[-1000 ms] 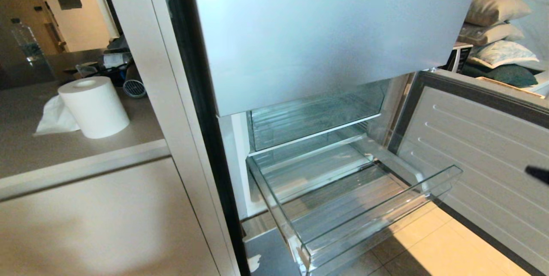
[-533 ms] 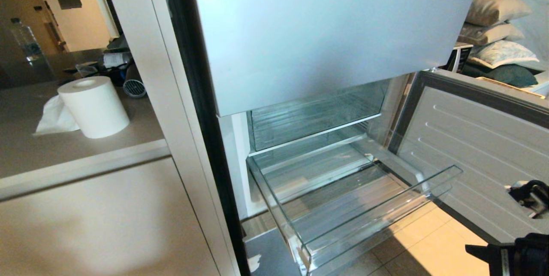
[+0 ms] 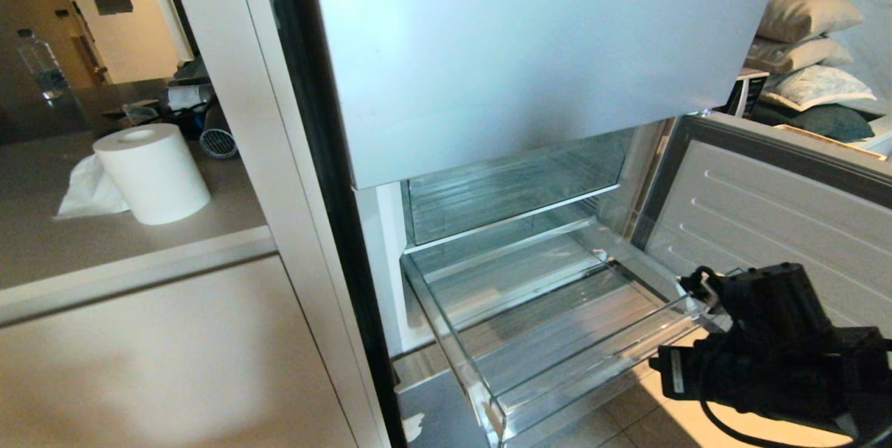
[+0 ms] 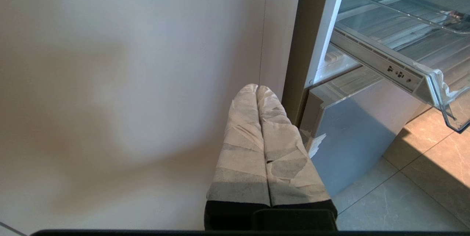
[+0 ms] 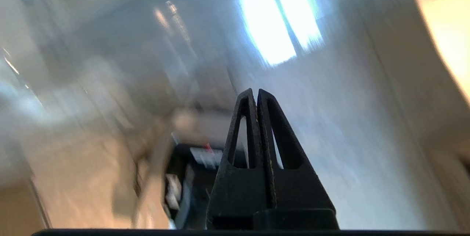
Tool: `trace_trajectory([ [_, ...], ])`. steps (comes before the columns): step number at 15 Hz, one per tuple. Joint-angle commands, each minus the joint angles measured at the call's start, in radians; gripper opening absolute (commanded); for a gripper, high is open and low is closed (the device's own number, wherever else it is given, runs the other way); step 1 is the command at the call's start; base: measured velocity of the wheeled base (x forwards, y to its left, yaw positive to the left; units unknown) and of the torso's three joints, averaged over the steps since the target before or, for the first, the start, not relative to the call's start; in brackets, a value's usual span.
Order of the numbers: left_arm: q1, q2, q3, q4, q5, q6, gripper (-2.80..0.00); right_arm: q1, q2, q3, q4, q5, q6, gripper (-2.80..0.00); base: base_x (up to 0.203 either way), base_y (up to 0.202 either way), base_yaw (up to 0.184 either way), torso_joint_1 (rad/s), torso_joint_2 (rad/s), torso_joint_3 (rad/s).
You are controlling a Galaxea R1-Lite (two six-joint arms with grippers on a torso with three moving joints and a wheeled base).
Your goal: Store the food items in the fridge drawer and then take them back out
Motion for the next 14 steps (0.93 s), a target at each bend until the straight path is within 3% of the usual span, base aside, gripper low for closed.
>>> trace_trajectory([
  [1,0.000,0.000,0.002,0.000,0.000,0.000,-2.80,0.044,0.247,-0.067,-0.202,-0.020,0.014,-2.80,0.000,0.000,0.000,0.000,0.00,0.000],
  [4,0.000,0.000,0.002,0.000,0.000,0.000,-2.80,0.081,0.419,-0.282,-0.322,-0.130,0.068,-2.80,0.000,0.000,0.000,0.000,0.00,0.000],
  [6,0.000,0.000,0.002,0.000,0.000,0.000,-2.80,0.111,0.466,-0.349,-0.403,-0.227,0.107,-2.80,0.000,0.000,0.000,0.000,0.00,0.000],
  [11,0.000,0.000,0.002,0.000,0.000,0.000,-2.80,0.145,0.234,-0.113,-0.419,-0.250,0.106,-2.80,0.000,0.000,0.000,0.000,0.00,0.000],
  [14,0.000,0.000,0.002,0.000,0.000,0.000,-2.80,0.151,-0.011,0.033,-0.366,-0.252,0.087,-2.80,0.000,0.000,0.000,0.000,0.00,0.000],
])
